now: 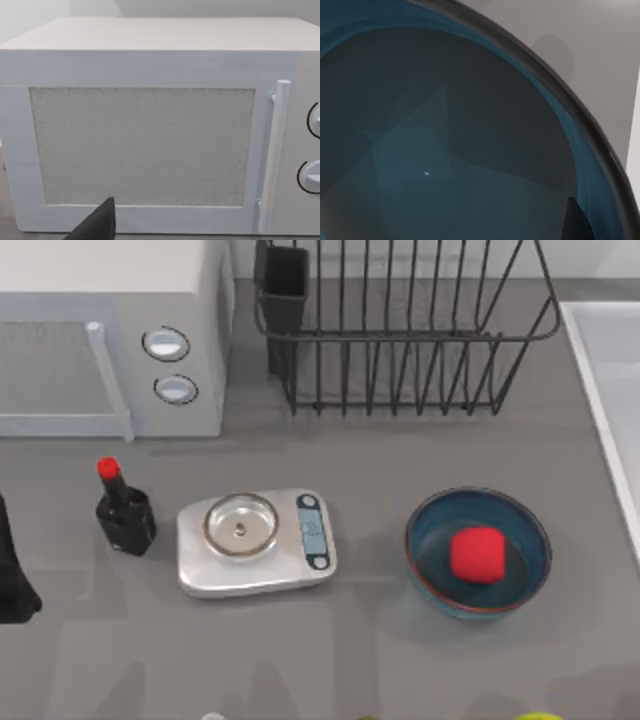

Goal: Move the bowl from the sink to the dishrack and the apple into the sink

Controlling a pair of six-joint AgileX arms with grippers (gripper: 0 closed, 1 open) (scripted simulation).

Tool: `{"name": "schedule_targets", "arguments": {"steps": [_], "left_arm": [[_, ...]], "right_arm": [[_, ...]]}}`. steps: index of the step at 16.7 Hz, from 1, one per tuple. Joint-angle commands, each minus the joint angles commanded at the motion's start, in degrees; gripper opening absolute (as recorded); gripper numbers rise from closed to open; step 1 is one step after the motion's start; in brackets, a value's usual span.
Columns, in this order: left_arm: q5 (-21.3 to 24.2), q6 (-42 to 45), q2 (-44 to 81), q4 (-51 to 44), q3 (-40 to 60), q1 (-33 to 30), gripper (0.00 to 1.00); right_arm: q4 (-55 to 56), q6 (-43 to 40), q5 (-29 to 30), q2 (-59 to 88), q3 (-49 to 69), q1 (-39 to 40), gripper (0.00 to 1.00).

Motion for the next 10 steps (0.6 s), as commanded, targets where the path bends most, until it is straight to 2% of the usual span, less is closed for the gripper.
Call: {"name": "schedule_targets", "arguments": {"steps": [2,5,10], "left_arm": [[0.0,0.0,0.0,0.0,0.0,0.0,1.0],[0.0,0.0,0.0,0.0,0.0,0.0,1.0],[0.0,0.0,0.0,0.0,0.0,0.0,1.0]], "right_arm": [[1.62,1.16,0.89,0.05,0.27,1.57,0.0],[7.97,5.13,4.3,0.44,0.99,7.88,0.0],[26.36,15.16,14.13,2.23,1.6,26.62,0.0]]}}
